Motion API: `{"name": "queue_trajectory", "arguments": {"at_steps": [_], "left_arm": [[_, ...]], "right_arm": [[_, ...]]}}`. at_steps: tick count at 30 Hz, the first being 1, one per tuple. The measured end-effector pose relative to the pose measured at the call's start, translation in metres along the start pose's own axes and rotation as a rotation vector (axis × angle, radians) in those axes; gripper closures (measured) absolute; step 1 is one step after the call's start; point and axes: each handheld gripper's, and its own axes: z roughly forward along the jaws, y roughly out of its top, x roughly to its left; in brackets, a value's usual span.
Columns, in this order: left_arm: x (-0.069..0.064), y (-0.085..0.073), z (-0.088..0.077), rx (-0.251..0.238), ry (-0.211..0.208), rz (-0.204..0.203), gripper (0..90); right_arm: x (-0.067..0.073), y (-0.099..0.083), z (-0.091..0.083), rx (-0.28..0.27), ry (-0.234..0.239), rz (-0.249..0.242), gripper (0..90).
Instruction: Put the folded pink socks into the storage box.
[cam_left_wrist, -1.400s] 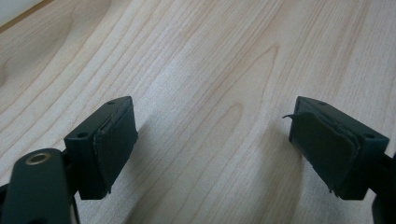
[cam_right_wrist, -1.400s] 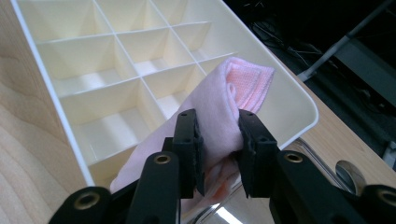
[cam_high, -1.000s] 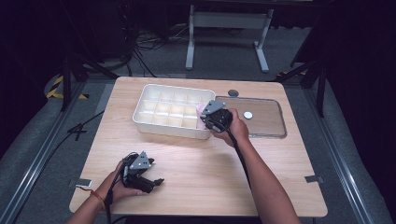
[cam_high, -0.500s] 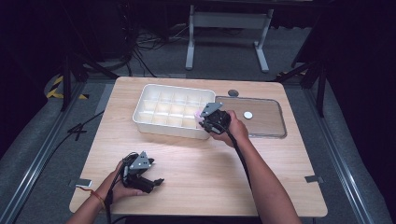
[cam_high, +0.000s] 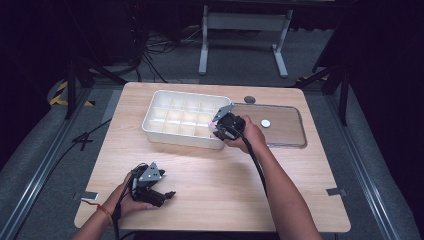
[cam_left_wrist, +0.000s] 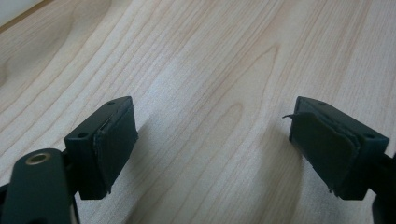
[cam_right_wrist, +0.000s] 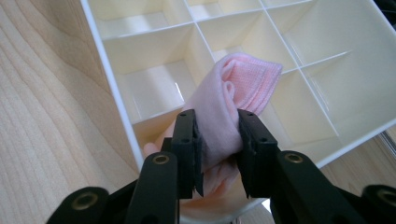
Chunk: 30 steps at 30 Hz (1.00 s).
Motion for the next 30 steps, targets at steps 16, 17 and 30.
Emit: {"name": "queue_trajectory", "arguments": {"at_steps": [16, 17, 30], "left_arm": [[0.000, 0.000, 0.000, 0.002, 0.000, -0.003, 15.2], [0.000, 0.000, 0.000, -0.002, 0.003, -0.004, 15.2], [0.000, 0.000, 0.000, -0.003, 0.002, -0.004, 15.2]], "right_arm": [[-0.006, 0.003, 0.005, 0.071, 0.054, 0.050, 70.6], [-0.006, 0.003, 0.005, 0.073, 0.056, 0.049, 70.6], [-0.006, 0.006, 0.011, 0.132, 0.038, 0.034, 70.9]]}}
